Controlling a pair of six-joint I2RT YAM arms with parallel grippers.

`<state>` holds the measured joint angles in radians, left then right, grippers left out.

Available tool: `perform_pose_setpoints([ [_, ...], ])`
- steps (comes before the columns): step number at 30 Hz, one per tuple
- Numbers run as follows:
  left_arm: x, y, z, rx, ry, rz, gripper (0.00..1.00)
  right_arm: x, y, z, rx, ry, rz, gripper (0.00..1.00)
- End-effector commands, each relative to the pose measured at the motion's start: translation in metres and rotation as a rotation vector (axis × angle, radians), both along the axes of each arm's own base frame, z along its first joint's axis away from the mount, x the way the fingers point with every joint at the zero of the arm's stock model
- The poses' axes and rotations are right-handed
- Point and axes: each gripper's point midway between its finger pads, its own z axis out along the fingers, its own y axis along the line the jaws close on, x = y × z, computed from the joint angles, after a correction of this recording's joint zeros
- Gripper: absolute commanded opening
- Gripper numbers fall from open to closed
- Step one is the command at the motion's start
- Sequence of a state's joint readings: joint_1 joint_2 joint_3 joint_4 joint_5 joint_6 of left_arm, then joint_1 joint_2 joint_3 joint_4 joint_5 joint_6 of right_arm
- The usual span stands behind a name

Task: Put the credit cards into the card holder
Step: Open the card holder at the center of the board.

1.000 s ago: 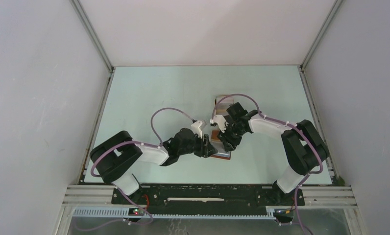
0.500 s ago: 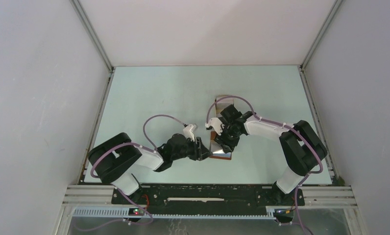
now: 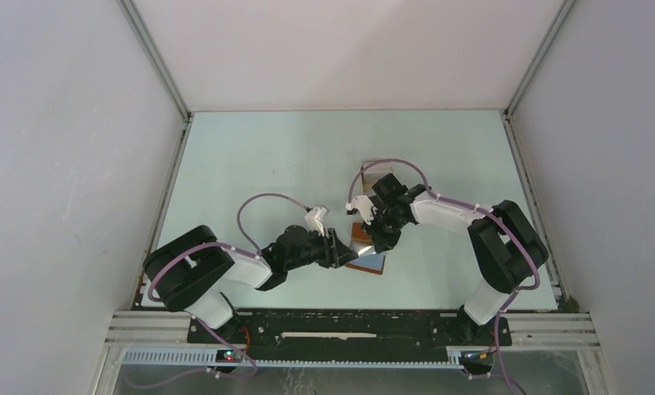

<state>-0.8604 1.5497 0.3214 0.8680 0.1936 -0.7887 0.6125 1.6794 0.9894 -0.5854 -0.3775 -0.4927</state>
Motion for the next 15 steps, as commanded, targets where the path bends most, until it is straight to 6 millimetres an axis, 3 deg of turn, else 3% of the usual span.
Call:
perform_pose_setpoints([
  [1,0.002,-0.004,0.026,-0.105,-0.022,0.01,0.49,-0.015,0.009,0.012,0.123,0.198,-0.044,0.07],
  [8,0.007,-0.015,0.036,-0.185,0.006,0.007,0.49,-0.02,0.006,0.021,0.246,0.425,-0.125,0.07],
  [15,0.012,-0.025,0.029,-0.217,0.06,0.009,0.49,-0.02,0.003,0.022,0.288,0.52,-0.169,0.08],
])
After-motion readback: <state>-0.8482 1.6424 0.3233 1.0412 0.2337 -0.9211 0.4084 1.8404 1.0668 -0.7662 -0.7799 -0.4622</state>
